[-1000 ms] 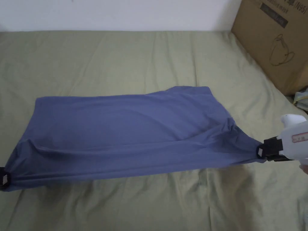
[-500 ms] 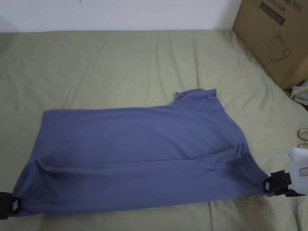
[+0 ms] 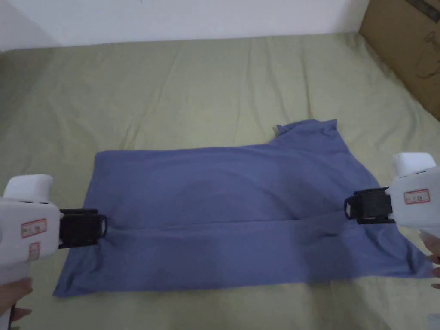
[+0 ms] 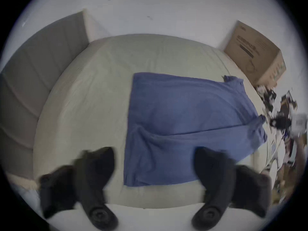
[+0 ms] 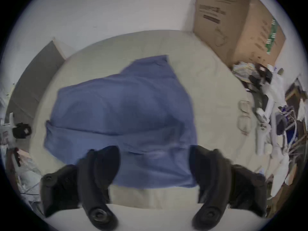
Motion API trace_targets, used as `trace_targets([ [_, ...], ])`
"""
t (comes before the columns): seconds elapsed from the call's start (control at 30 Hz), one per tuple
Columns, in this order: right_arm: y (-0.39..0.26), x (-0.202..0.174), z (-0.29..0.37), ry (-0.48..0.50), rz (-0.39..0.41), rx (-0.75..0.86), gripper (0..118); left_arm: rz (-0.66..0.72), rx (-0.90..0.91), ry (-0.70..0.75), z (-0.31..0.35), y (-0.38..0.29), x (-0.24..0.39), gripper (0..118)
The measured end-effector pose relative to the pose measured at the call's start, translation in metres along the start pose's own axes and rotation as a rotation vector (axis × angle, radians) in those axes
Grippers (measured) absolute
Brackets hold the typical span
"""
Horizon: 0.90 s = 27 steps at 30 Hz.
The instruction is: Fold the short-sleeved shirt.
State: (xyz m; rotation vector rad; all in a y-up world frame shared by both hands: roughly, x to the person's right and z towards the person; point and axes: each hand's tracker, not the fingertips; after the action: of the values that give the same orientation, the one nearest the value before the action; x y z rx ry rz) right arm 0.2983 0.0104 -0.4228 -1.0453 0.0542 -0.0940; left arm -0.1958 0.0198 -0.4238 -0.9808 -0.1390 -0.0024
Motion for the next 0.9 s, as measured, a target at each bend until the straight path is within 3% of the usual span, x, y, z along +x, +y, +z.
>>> trace_targets([
  [0.03,0.001,-0.007,-0.002,0.001,0.005,0.027,47,-0.048,0.002,-0.001,-0.001,0.003,0.006,67],
  [0.07,0.004,-0.012,-0.005,0.009,0.014,0.048,20,-0.080,-0.012,0.012,-0.007,0.004,0.012,40],
  [0.1,0.007,-0.015,-0.009,0.016,0.003,0.077,1,-0.093,-0.023,0.030,-0.010,0.006,0.014,0],
  [0.2,0.019,-0.020,-0.017,0.030,0.032,0.092,1,-0.003,0.003,-0.063,-0.019,0.028,0.002,0],
  [0.4,0.051,-0.010,-0.031,0.044,0.025,0.097,1,0.138,-0.004,-0.034,-0.093,0.115,-0.055,0],
  [0.43,0.053,-0.008,-0.033,0.050,0.021,0.095,1,0.138,-0.018,-0.039,-0.108,0.129,-0.062,2],
  [0.47,0.055,-0.005,-0.035,0.050,0.019,0.093,1,0.137,-0.037,-0.046,-0.122,0.140,-0.066,11],
  [0.57,0.058,0.002,-0.045,0.022,0.020,0.074,1,0.113,-0.088,-0.019,-0.163,0.164,-0.073,97],
  [0.6,0.057,0.006,-0.049,0.018,0.014,0.065,1,0.101,-0.098,-0.011,-0.176,0.169,-0.076,117],
  [0.8,0.053,0.028,-0.065,0.015,-0.037,0.012,1,0.026,-0.142,0.015,-0.239,0.185,-0.076,117],
  [0.9,0.051,0.035,-0.068,-0.003,-0.032,0.002,1,-0.003,-0.269,0.074,-0.264,0.173,-0.073,118],
])
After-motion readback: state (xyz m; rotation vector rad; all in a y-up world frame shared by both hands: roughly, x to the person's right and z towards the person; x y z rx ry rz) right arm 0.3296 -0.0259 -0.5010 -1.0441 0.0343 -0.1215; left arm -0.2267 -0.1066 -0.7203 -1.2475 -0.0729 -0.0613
